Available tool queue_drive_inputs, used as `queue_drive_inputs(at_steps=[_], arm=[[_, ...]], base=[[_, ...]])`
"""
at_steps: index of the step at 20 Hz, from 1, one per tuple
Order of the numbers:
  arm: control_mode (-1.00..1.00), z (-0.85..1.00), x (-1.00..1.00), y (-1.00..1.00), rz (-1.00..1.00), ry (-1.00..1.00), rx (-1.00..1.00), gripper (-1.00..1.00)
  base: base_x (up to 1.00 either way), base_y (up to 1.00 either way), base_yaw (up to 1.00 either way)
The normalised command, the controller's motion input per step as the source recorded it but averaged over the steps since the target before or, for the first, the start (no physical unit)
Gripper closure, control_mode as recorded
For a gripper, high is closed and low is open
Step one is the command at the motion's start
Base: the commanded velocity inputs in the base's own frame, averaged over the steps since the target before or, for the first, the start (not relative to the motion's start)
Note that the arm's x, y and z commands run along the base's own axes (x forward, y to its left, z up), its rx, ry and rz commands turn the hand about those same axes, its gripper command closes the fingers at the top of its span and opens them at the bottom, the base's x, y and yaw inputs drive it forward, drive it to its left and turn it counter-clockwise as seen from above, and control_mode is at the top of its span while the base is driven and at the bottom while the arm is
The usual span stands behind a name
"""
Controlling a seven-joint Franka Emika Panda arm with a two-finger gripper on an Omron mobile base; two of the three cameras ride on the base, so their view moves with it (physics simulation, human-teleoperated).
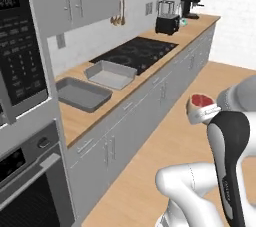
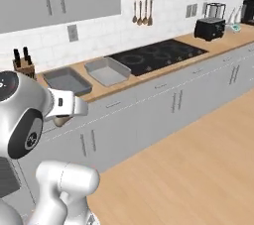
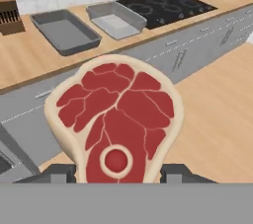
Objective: Place one lemon wedge and one steak in each tupperware on the nearby counter, to pack two identical lunches.
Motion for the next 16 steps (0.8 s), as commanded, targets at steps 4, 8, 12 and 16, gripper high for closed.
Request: queue_drive_inputs(at_steps=[4, 8, 12, 16], arm=[[1.0, 0.0, 0.0, 0.0, 0.0, 0.0, 0.0, 1.0], [1.0, 0.0, 0.0, 0.0, 0.0, 0.0, 0.0, 1.0], [1.0, 0.0, 0.0, 0.0, 0.0, 0.0, 0.0, 1.0], [1.0, 0.0, 0.0, 0.0, 0.0, 0.0, 0.0, 1.0]], base=[[0.84, 0.02, 0.66], [0.63, -0.23, 0.67], [0.13, -0.43, 0.68], [0.04, -0.56, 0.58]])
